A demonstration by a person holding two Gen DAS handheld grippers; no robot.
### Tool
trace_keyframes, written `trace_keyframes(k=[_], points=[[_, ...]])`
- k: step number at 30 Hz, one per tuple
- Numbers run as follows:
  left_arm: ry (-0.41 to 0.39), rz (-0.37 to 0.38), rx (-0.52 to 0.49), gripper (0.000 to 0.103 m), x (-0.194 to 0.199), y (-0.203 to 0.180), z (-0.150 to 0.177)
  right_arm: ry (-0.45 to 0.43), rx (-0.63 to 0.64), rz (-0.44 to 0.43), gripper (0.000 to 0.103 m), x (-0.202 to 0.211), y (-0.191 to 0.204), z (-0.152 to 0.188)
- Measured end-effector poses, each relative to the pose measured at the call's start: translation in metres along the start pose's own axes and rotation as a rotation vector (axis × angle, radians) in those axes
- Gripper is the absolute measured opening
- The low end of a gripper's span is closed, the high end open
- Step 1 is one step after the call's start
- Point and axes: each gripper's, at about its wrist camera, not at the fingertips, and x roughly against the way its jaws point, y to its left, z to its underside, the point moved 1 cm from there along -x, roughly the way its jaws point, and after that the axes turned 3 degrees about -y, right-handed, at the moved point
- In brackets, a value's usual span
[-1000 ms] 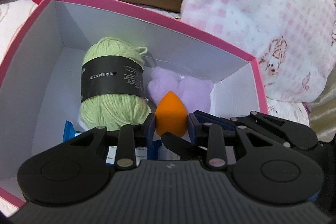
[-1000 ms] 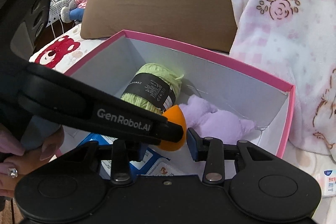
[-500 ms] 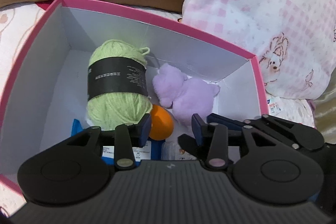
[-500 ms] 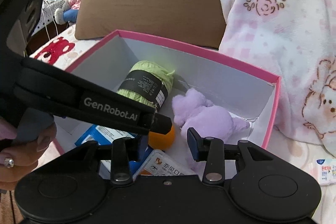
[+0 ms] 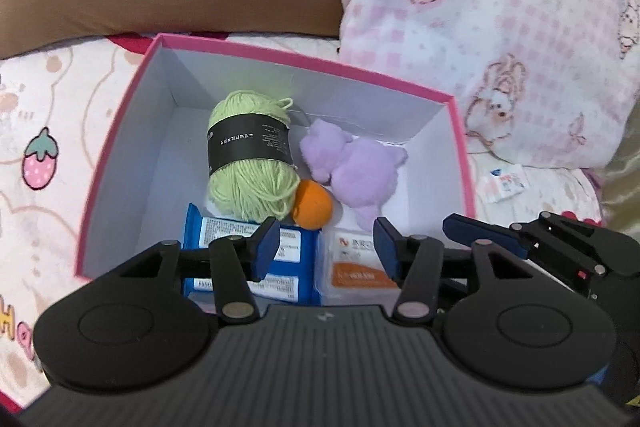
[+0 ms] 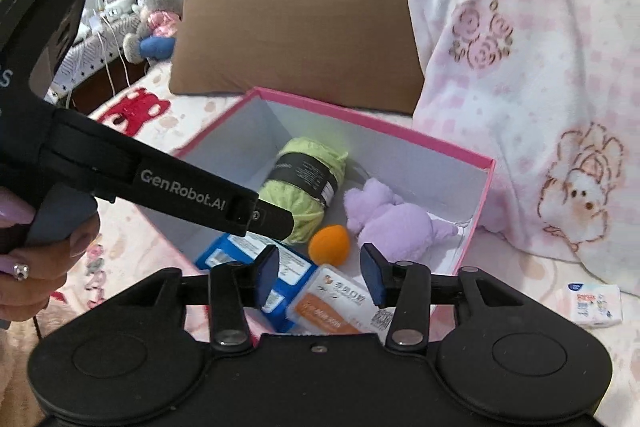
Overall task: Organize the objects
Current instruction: 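Open the right gripper and raise it out of the pink box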
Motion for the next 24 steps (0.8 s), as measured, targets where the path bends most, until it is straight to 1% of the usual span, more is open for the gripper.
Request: trace_keyframes(k=[3, 5, 6, 7, 9, 11, 14, 18, 24], points=[[0.01, 0.004, -0.008, 0.051, 0.021, -0.007, 0.001, -0.019, -0.001, 0.019, 0.055, 0.016, 0.007, -0.004], [0.0, -0.018, -0.043, 0.051, 0.037, -0.013, 0.004, -0.019, -0.003, 0.026, 0.057, 0.025, 0.012, -0.007], [-0.004, -0.028, -0.054, 0.051, 0.045, -0.015, 0.005, -0.02, -0.001, 0.028, 0.062, 0.03, 0.015, -0.008], [-0.004, -0.031, -0.061, 0.051, 0.051, -0.016, 0.006, -0.027, 0.003, 0.03, 0.069, 0.037, 0.018, -0.008], [-0.006, -0.041, -0.068, 0.051, 0.065, -0.018, 0.008, -0.039, 0.008, 0.032, 0.077, 0.051, 0.022, -0.007], [-0.013, -0.058, -0.075, 0.052, 0.079, -0.02, 0.012, -0.047, 0.011, 0.037, 0.078, 0.065, 0.025, -0.007], [-0.03, -0.049, -0.08, 0.055, 0.101, -0.021, 0.018, -0.059, 0.01, 0.04, 0.082, 0.087, 0.027, -0.004], [-0.046, -0.06, -0.105, 0.059, 0.124, -0.027, 0.029, -0.06, 0.013, 0.028, 0.086, 0.111, 0.032, 0.0], [-0.035, -0.029, -0.092, 0.064, 0.147, -0.03, 0.054, -0.035, 0.052, -0.021, 0.086, 0.141, 0.044, 0.015]])
